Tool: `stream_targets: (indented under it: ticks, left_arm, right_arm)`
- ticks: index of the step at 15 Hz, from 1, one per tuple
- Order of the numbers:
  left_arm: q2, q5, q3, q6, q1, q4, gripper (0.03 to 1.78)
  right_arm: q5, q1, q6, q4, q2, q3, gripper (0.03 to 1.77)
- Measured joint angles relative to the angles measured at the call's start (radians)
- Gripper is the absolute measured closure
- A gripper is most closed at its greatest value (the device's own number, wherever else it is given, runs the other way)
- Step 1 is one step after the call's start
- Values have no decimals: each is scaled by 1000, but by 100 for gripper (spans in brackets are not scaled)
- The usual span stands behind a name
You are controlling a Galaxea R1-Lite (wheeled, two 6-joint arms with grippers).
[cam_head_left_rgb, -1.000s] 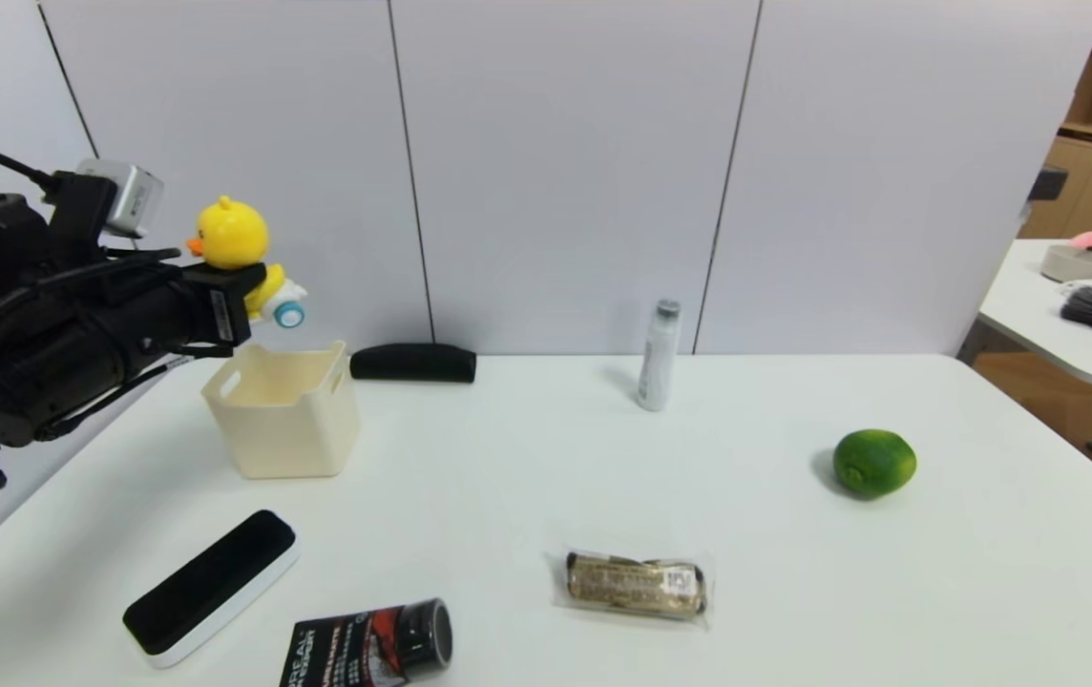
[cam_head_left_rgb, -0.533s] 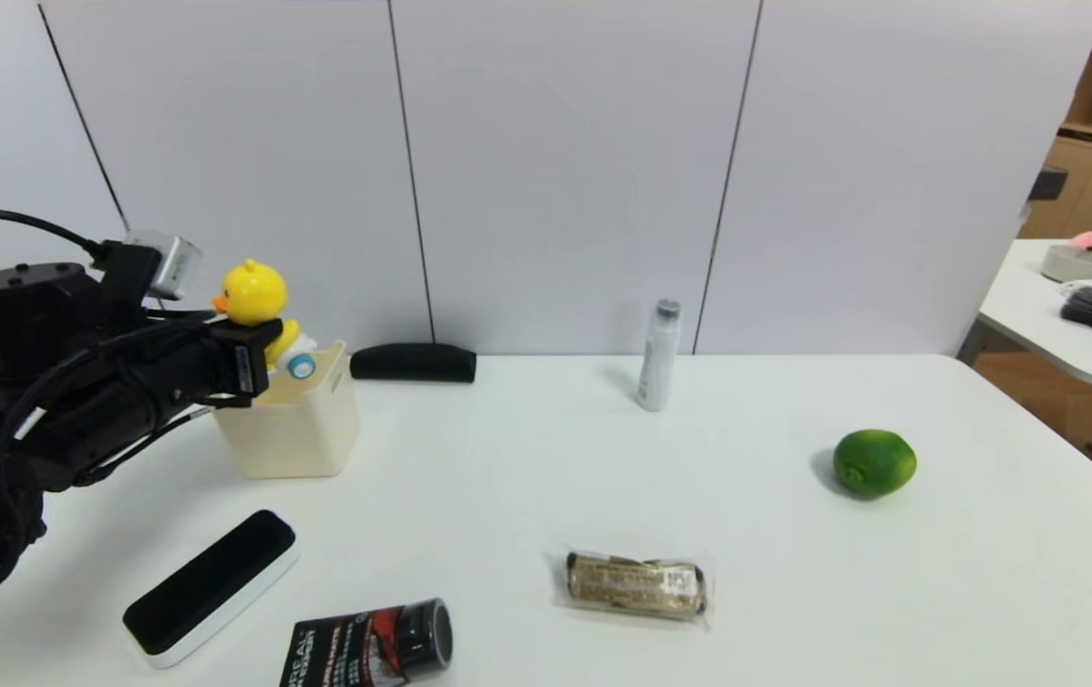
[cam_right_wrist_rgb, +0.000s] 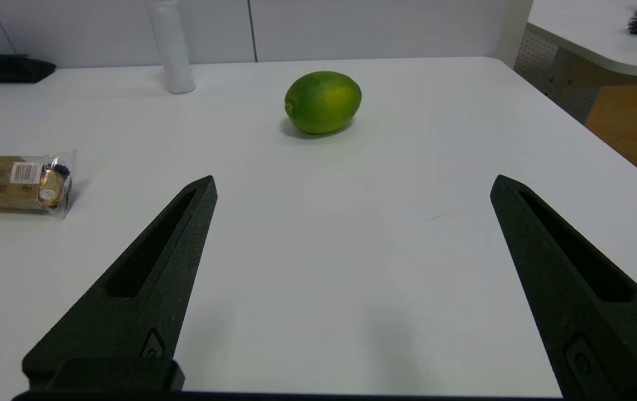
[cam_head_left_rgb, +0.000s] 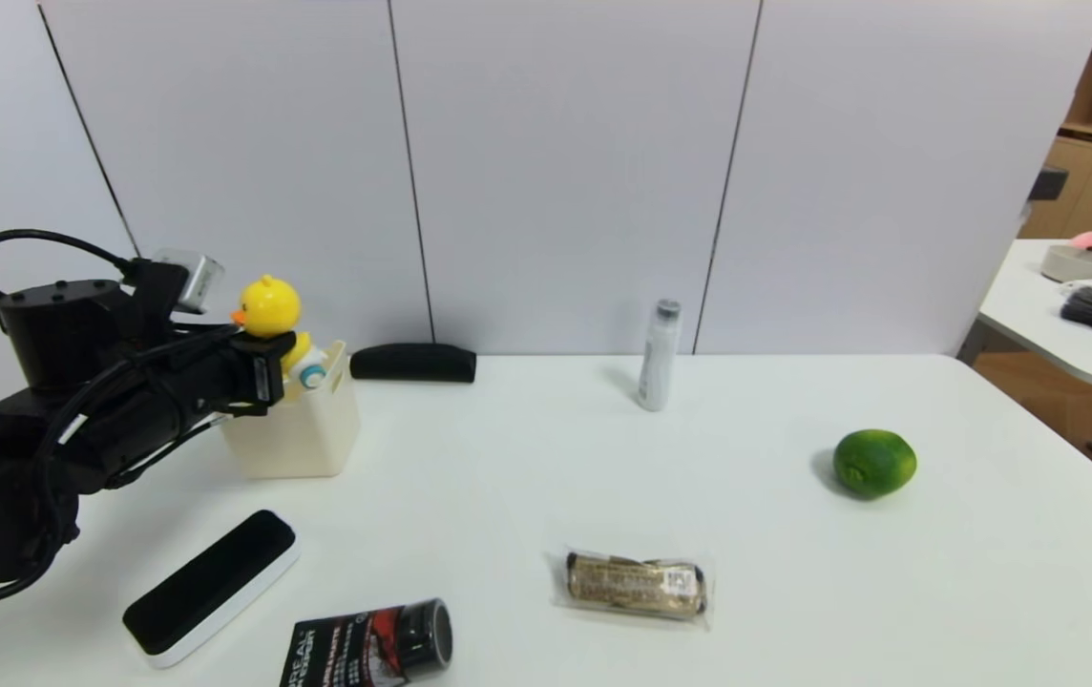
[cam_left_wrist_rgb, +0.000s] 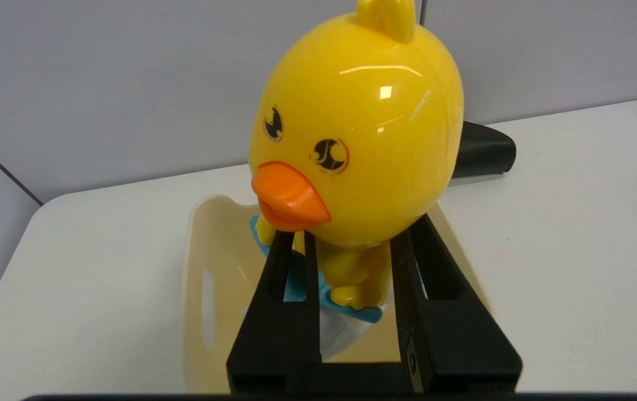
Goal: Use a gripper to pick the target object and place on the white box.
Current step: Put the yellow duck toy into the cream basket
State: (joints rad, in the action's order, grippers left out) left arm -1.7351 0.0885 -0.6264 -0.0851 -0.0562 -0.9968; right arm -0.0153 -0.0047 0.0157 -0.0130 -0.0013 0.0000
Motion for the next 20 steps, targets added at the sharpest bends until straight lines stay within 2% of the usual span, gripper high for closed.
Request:
stream_targets:
  ticks: [7,20]
  left_arm:
    - [-46,2,-68,-1,-8,-4,142]
    - [-61,0,-67,1,-25,-10,142]
  right_arm:
    - [0,0,0,0,0,0,10]
    - [0,0,0,0,0,0,10]
